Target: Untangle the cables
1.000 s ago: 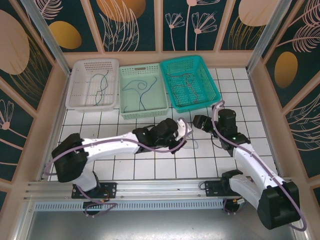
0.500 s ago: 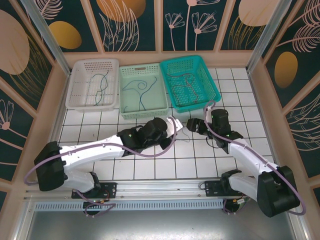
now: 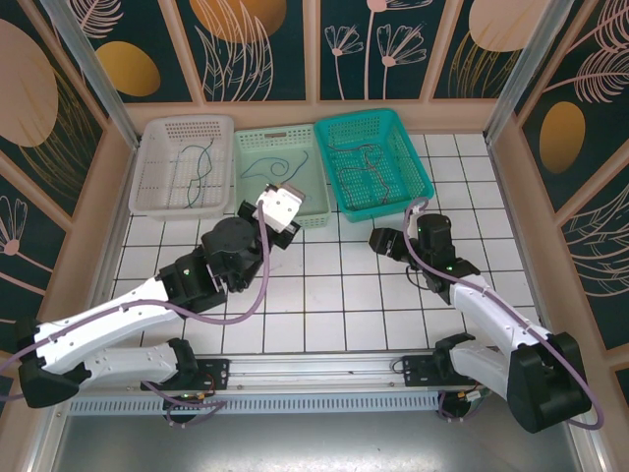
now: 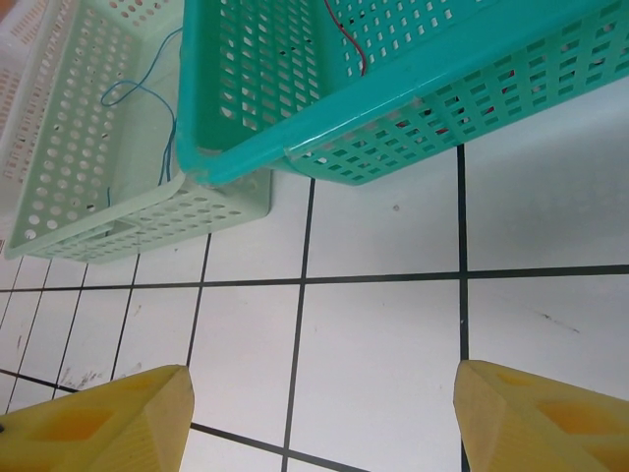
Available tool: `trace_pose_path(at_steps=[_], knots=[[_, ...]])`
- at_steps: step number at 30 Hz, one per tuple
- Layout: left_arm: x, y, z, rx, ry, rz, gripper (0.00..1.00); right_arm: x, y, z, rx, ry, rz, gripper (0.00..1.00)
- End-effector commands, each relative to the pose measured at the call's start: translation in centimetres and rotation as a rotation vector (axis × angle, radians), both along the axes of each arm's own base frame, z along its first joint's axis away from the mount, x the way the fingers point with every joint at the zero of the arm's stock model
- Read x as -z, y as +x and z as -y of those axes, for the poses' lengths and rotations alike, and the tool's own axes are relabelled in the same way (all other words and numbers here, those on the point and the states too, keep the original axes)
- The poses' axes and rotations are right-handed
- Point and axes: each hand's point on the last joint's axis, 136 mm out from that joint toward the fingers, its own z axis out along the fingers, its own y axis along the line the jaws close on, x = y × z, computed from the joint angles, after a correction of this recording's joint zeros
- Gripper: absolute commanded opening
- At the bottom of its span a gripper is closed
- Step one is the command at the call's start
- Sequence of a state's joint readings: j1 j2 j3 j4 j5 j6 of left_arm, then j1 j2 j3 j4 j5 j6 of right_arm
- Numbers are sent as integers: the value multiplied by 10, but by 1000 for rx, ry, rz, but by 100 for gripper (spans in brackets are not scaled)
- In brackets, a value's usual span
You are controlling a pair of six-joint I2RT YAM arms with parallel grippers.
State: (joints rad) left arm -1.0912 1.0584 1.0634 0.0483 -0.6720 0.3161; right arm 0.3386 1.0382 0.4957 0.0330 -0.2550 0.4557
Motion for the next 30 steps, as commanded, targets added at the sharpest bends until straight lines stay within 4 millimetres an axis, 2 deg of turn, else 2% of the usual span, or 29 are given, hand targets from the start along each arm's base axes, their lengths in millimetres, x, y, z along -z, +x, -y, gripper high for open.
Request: trace_pose_path(at_steps=[1, 4, 9, 12, 20, 26, 30], knots=[[-30, 15, -19, -78, -16, 88, 0, -14, 5, -2, 10, 30, 51, 71], [-40, 28, -27, -84, -51, 123, 0, -16, 5, -3, 6, 37, 56, 71], [-43, 59, -35, -116, -44, 140, 0, -17, 4, -3, 5, 36, 58, 71], [-35, 85, -40, -124, -56, 119, 0, -17, 2, -2, 6, 35, 59, 71], [3, 162, -56, -174, -95, 37, 0, -17, 0, 1, 16, 21, 68, 71], [7, 200, -57, -167, -124, 34, 0, -12, 1, 2, 19, 4, 54, 71], [14, 223, -50, -165, -97, 29, 0, -11, 3, 3, 25, 2, 55, 71]])
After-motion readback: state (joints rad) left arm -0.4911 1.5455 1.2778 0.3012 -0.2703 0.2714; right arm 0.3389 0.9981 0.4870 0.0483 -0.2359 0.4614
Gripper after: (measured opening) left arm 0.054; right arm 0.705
